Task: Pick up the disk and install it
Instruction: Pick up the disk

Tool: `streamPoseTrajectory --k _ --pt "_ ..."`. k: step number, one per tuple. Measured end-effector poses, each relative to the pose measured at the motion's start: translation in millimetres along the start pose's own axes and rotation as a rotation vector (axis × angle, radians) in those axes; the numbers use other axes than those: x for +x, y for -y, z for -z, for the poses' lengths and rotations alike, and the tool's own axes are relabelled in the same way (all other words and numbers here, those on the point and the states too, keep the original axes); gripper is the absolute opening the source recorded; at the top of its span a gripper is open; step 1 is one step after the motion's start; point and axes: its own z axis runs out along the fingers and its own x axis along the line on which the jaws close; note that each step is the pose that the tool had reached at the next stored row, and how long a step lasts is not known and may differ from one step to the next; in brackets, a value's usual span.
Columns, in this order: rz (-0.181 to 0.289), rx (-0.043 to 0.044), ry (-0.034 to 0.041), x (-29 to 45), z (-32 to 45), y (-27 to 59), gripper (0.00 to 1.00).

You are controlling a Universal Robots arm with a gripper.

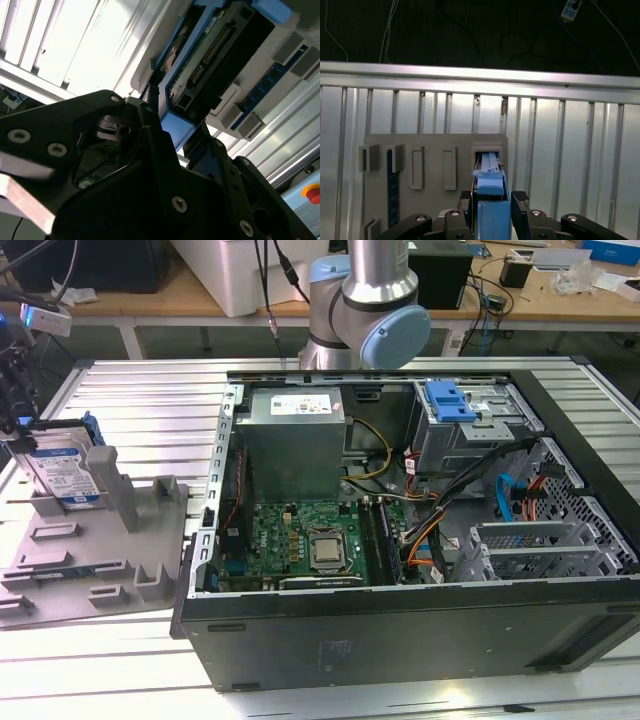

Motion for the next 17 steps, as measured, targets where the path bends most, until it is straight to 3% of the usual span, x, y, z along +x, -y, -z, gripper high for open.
streamPoseTrajectory --k 8,9,17 --pt "0.0 0.0001 0.0 0.0 -0.3 -0.1 0.45" --pt "0.0 0.0 -0.0002 0.0 -0.4 -0.1 0.37" --pt "0.0 0.0001 -0.0002 0.0 -0.5 -0.1 0.36"
